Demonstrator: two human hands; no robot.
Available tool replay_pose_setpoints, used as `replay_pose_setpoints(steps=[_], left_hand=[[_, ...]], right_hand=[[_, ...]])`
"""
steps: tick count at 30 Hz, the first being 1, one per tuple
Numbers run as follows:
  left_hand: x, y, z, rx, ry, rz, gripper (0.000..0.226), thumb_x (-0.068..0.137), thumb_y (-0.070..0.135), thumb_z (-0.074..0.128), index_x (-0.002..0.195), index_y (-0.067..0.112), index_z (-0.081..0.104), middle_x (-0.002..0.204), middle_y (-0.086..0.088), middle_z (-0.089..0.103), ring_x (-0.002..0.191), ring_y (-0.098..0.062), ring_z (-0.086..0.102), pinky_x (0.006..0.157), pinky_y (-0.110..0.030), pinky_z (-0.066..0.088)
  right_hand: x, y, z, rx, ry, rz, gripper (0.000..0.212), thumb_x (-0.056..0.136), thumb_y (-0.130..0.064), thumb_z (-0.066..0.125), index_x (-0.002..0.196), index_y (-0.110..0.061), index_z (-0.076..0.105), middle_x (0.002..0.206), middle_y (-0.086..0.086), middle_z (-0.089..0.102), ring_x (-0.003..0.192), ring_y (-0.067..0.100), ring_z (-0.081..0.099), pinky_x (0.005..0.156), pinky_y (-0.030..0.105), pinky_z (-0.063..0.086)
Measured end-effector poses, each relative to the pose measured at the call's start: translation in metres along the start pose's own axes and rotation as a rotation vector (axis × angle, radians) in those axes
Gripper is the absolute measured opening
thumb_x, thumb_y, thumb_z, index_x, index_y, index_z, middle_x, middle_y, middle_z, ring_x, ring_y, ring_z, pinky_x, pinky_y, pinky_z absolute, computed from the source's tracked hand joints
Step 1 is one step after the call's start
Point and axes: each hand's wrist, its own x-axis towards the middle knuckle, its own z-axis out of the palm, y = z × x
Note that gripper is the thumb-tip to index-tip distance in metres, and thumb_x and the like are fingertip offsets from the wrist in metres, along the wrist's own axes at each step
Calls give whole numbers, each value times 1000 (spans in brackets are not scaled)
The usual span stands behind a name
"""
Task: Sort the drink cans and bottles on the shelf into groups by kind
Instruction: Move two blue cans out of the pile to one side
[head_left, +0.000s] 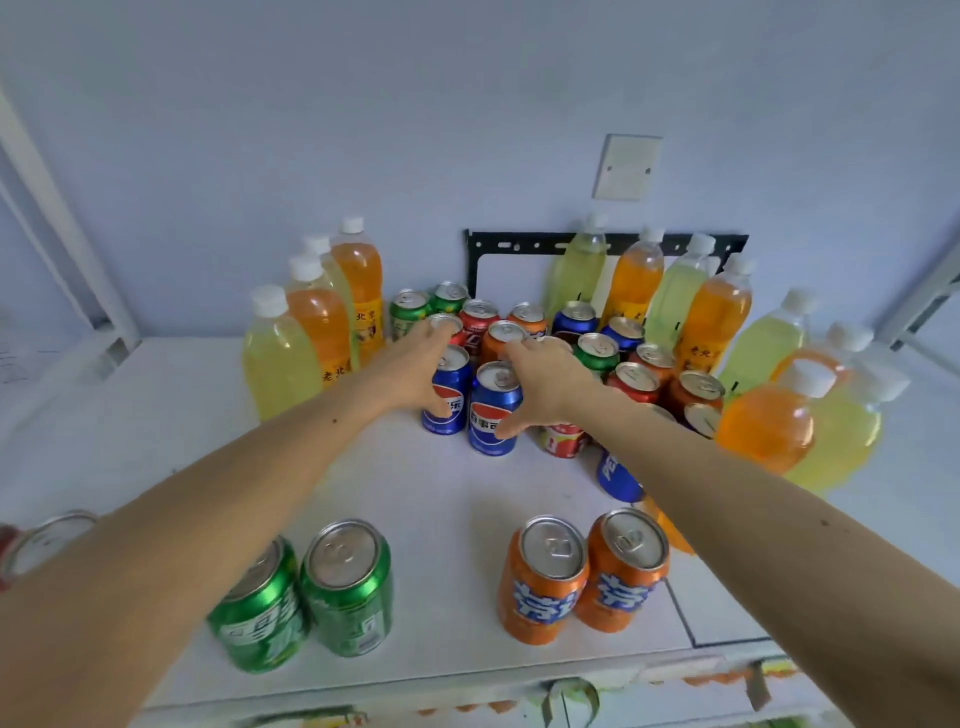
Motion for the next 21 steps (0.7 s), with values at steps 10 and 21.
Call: replay_pose_setpoints(steps=[10, 21], left_hand=[[24, -6, 13, 213, -7, 8, 95, 59, 42, 87, 136, 16, 39, 137, -9, 40, 117, -24, 49, 80, -31, 48], [-5, 6, -8, 12, -50, 52, 87, 56, 34, 90, 125, 19, 39, 127, -3, 58, 109, -22, 59, 72, -31, 55]], right_hand=[[21, -5, 22, 52, -37, 46, 72, 66, -51, 81, 114, -14, 43, 108, 8, 62, 87, 24, 53, 70, 34, 40], [-40, 4, -26, 304, 73, 153, 79, 63, -39, 88, 126, -15, 47, 119, 4, 59, 108, 24, 57, 84, 34, 52]])
